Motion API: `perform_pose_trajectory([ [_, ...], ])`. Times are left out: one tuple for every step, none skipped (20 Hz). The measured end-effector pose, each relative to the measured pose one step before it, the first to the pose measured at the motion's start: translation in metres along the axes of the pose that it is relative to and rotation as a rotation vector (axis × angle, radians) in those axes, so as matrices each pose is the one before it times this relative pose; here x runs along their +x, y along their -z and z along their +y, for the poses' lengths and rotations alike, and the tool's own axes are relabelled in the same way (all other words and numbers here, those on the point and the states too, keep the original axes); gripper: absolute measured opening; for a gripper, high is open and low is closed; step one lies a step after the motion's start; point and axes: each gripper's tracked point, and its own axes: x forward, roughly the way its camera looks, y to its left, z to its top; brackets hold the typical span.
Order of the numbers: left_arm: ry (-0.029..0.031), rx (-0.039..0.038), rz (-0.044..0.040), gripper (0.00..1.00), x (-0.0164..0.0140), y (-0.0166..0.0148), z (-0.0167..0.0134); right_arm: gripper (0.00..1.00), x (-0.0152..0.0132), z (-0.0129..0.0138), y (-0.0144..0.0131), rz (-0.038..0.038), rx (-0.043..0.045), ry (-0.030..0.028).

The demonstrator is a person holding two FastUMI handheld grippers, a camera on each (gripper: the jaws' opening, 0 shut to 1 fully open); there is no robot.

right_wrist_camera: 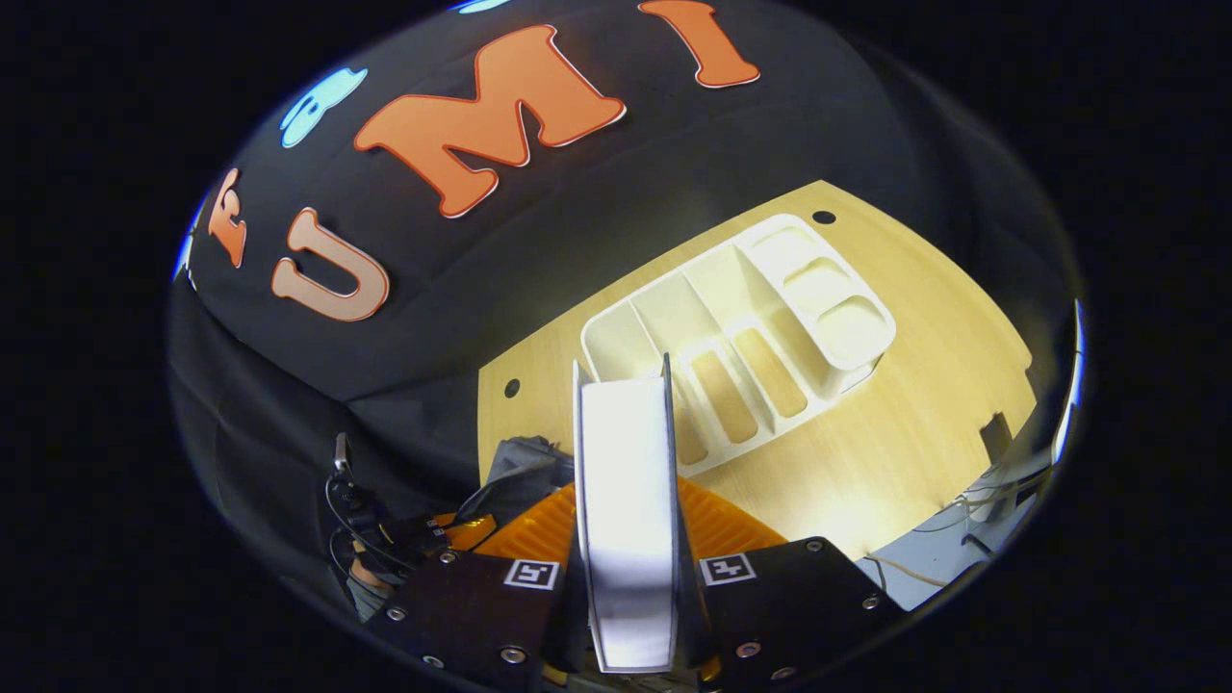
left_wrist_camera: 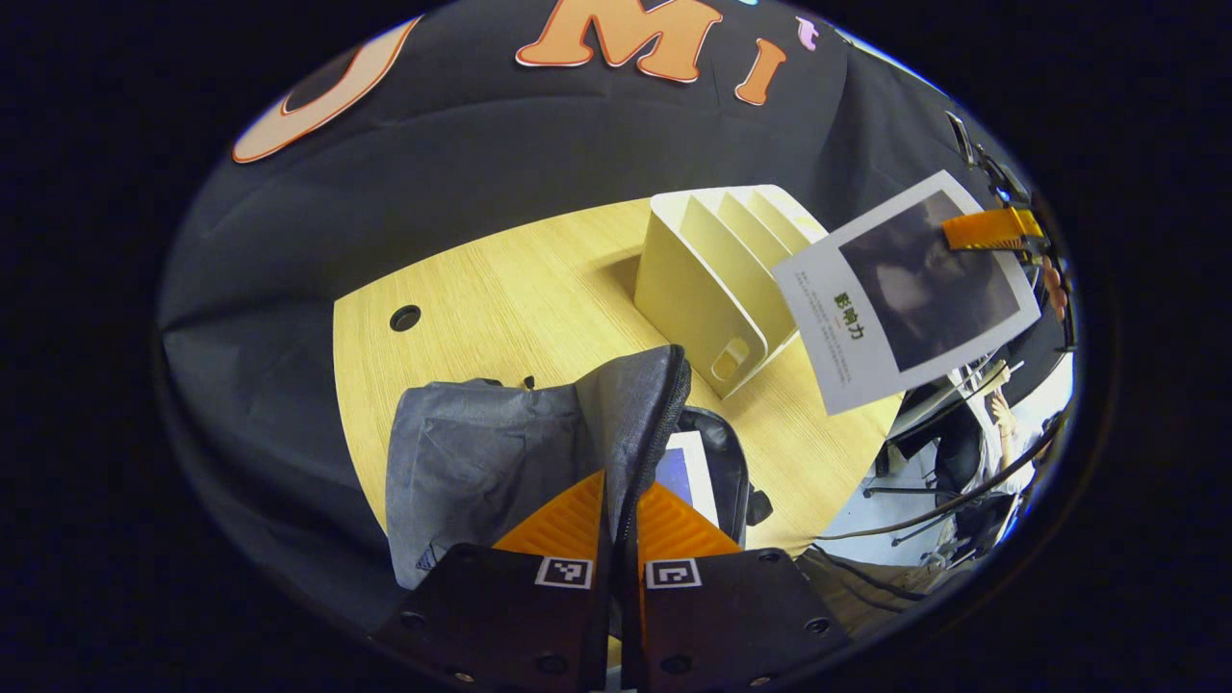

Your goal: Open the schoolbag, grab two books from the bookshelf and put them into the schoolbag.

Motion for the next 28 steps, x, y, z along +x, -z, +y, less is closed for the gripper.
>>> perform_pose_trajectory([
  [0.00057,0.00764,-0.00291,0.06,-0.00168,0.00010,0.00079,0.39,0.00260,0.00474,0.01035,0.00213,0.00268,-0.01913],
  [0.00093,0.00686,-0.00258,0.06,-0.00093,-0.00042,0.00080,0.39,0.00318,0.00311,0.01001,0.00085,0.01232,-0.01548],
  [-0.00129,0.00551,-0.00177,0.06,-0.00155,-0.00040,0.00049,0.39,0.00538,0.00335,0.01183,0.00762,0.00926,-0.01752],
  [-0.00040,0.00537,-0.00233,0.06,-0.00096,0.00107,0.00004,0.39,0.00598,0.00218,0.01155,0.01107,0.01937,-0.01373],
  [-0.00332,0.00449,-0.00241,0.06,-0.00130,-0.00072,0.00122,0.39,0.00700,0.00072,0.01140,0.01637,0.01760,-0.01723],
  [-0.00142,0.00549,-0.00815,0.06,-0.00178,-0.00202,0.00086,0.39,0.00863,0.00223,0.00878,0.00948,0.02405,-0.01798],
  [-0.00102,0.00249,-0.00305,0.06,-0.00239,-0.00089,0.00061,0.39,0.01067,0.00311,0.00767,0.00688,0.01936,-0.01975],
  [-0.00237,0.00247,-0.00625,0.06,-0.00227,-0.00035,0.00031,0.38,0.01021,0.00269,0.00717,0.00628,0.01988,-0.01826],
  [-0.00137,0.00097,0.00130,0.06,-0.00222,0.00109,0.00077,0.38,0.01029,0.00061,0.00891,0.00932,0.01746,-0.01388],
  [-0.00649,0.00196,-0.00319,0.06,-0.00264,0.00033,0.00165,0.38,0.00985,0.00209,0.00699,0.00634,0.01447,-0.01821],
  [-0.00120,0.00069,-0.00161,0.06,-0.00197,-0.00038,0.00076,0.38,0.00679,-0.00131,0.00665,0.00600,0.01444,-0.01772],
  [-0.00276,0.00010,-0.00204,0.06,-0.00141,0.00035,0.00177,0.38,0.00879,0.00022,0.00490,0.00499,0.01765,-0.01934],
  [-0.00251,0.00028,-0.00122,0.06,-0.00156,0.00012,0.00124,0.38,0.00977,0.00221,0.00505,0.00511,0.01853,-0.01915],
  [-0.00358,0.00164,-0.00222,0.06,-0.00209,0.00004,-0.00144,0.38,0.00931,0.00135,0.00511,0.00539,0.01598,-0.02015],
  [0.00011,-0.00110,-0.00123,0.04,-0.00173,-0.00066,-0.00018,0.38,0.00962,0.00214,0.00430,0.00450,0.01313,-0.02062],
  [0.00094,0.00244,-0.00298,0.04,-0.00123,-0.00070,-0.00138,0.38,0.00953,0.00091,0.00501,0.00707,0.01144,-0.02016],
  [0.00129,0.00310,-0.00014,0.06,-0.00073,0.00021,-0.00127,0.38,0.00817,-0.00026,0.00439,0.00185,0.01473,-0.01664],
  [0.00191,0.00319,-0.00359,0.06,-0.00016,-0.00020,-0.00219,0.38,0.00926,-0.00099,0.00223,-0.00435,0.01905,-0.01636],
  [0.00031,0.00070,-0.00196,0.06,0.00022,-0.00099,-0.00084,0.38,0.00891,-0.00017,0.00197,-0.00491,0.02492,-0.01703],
  [0.00251,0.00160,-0.00251,0.06,-0.00038,-0.00075,-0.00177,0.38,0.00819,0.00004,0.00181,-0.00642,0.02593,-0.01855],
  [0.00271,0.00334,-0.00219,0.08,-0.00104,-0.00092,-0.00252,0.38,0.00795,-0.00290,0.00183,-0.00681,0.01654,-0.00964],
  [0.00678,0.00723,0.00038,0.06,-0.00019,-0.00006,-0.00312,0.38,0.00704,-0.00192,0.00048,-0.00481,0.01417,-0.01384],
  [0.00196,0.00651,-0.00629,0.06,-0.00146,-0.00086,-0.00200,0.38,0.00575,-0.00086,0.00311,-0.00437,0.01806,-0.01395],
  [0.00621,0.00589,-0.00683,0.06,0.00126,-0.00264,-0.00235,0.38,0.00330,0.00010,0.00202,-0.00769,0.01630,-0.01588],
  [0.00280,0.00660,-0.00789,0.06,-0.00031,-0.00228,-0.00253,0.38,0.00454,-0.00149,-0.00152,-0.01463,0.01339,-0.01609],
  [0.00528,0.00125,-0.00430,0.06,0.00052,-0.00220,-0.00380,0.38,0.00487,-0.00147,-0.00169,-0.01225,0.01503,-0.01390],
  [0.00580,-0.00054,-0.00160,0.06,0.00089,-0.00054,-0.00325,0.38,0.00342,-0.00105,-0.00071,-0.01342,0.01153,-0.01188],
  [0.00753,-0.00218,-0.00097,0.06,0.00071,0.00001,-0.00350,0.38,0.00302,-0.00041,0.00167,-0.00724,0.00917,-0.01140],
])
